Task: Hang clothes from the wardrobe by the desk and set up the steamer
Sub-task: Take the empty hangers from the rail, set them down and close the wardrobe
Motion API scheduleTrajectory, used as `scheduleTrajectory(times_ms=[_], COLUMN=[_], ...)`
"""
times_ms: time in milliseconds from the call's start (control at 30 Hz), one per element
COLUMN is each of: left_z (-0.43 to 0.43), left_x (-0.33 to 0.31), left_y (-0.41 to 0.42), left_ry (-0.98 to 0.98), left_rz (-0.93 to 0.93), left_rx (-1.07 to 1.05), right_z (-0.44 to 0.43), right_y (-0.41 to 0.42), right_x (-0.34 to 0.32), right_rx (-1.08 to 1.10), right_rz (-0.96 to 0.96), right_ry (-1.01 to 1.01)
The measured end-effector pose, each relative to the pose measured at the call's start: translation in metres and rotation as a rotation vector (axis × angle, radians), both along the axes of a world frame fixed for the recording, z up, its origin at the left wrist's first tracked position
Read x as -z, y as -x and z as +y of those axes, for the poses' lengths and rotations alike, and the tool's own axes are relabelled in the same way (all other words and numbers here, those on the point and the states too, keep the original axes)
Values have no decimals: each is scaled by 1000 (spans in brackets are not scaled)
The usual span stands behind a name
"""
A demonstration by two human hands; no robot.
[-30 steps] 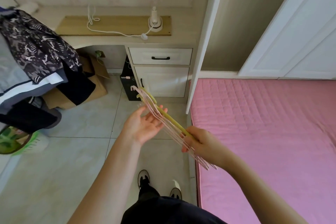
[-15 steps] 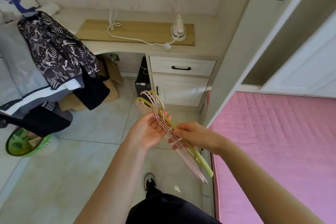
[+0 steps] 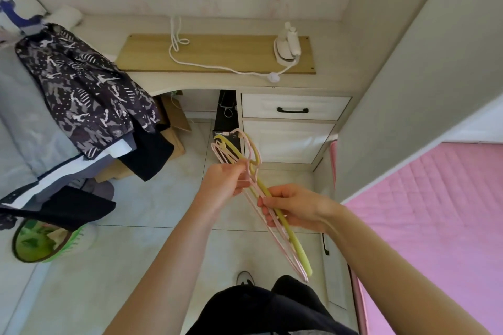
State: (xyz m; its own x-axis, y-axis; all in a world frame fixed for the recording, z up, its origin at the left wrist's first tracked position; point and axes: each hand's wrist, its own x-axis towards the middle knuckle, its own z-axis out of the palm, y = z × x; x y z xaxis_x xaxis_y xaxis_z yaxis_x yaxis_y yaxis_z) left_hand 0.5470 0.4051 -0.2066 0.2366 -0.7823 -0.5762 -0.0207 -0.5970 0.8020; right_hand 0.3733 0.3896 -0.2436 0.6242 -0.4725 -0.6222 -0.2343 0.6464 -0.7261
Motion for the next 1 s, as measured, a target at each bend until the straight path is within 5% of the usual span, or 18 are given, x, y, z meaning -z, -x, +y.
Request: scheduleTrajectory(times_ms=[67, 133, 300, 533, 1000], left_z=[-9, -19, -49, -110, -243], left_x=[1, -5, -25, -44, -69], left_y=[-11, -16, -7, 25, 131], left_ry=[117, 270, 389, 583, 508], left_rz=[-361, -465, -92, -22, 78], left_rx=[101, 153, 260, 88, 322], right_z=[-7, -16, -46, -109, -208], right_y=[-4, -6, -7, 13, 102], right_x=[2, 2, -5, -31, -49], right_rx=[23, 38, 67, 30, 265], right_rz=[-36, -53, -61, -4, 68], right_ry=[-30, -46, -40, 7, 47])
